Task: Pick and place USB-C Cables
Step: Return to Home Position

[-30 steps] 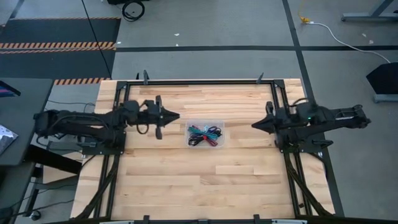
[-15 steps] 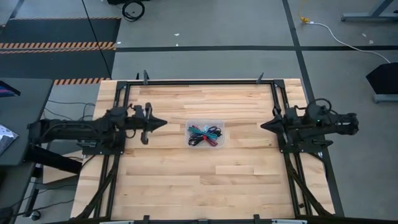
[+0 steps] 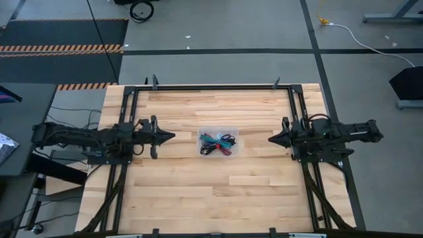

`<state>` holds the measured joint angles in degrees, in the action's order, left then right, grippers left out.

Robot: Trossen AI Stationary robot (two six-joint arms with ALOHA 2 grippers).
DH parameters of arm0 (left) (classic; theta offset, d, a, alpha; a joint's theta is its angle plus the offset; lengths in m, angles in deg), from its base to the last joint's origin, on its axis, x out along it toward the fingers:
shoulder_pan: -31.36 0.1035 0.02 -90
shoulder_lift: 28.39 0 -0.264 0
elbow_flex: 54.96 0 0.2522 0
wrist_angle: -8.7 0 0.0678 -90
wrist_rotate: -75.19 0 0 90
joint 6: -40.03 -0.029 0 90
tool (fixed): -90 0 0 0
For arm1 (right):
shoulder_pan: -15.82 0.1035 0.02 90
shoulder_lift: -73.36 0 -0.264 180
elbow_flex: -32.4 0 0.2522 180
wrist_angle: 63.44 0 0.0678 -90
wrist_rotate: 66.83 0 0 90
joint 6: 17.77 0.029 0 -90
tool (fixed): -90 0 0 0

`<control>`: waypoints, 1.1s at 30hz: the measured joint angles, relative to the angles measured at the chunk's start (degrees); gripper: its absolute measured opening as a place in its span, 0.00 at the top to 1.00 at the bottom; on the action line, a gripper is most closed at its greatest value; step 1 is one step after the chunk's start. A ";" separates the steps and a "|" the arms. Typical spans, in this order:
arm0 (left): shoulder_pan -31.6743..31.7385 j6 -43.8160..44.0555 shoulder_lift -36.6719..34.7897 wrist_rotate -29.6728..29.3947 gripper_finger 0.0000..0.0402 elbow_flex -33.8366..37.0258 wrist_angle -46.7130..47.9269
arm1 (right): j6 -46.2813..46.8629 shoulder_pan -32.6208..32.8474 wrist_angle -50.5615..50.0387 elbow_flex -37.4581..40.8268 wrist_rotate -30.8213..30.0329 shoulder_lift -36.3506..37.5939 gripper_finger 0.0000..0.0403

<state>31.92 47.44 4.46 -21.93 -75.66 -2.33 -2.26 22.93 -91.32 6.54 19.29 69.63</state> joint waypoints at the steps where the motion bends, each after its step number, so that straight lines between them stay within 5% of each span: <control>1: -0.04 0.16 -1.31 0.03 0.99 0.00 1.55 | -0.03 0.00 0.01 0.00 0.54 0.35 0.98; 11: -1.36 2.71 -18.37 -2.21 0.99 -0.02 18.64 | -1.63 0.00 -1.13 0.12 -0.02 3.50 0.98; 20: -3.09 -0.28 -31.98 -3.63 0.99 -0.02 25.38 | -2.71 0.00 13.40 10.41 2.58 3.52 0.98; 33: -3.05 0.07 -32.23 -6.21 0.98 6.45 20.11 | -7.76 0.00 18.27 11.72 2.10 3.28 0.98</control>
<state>28.87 47.51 -27.77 -28.14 -69.21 17.78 -10.02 22.93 -73.05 18.25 21.39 72.90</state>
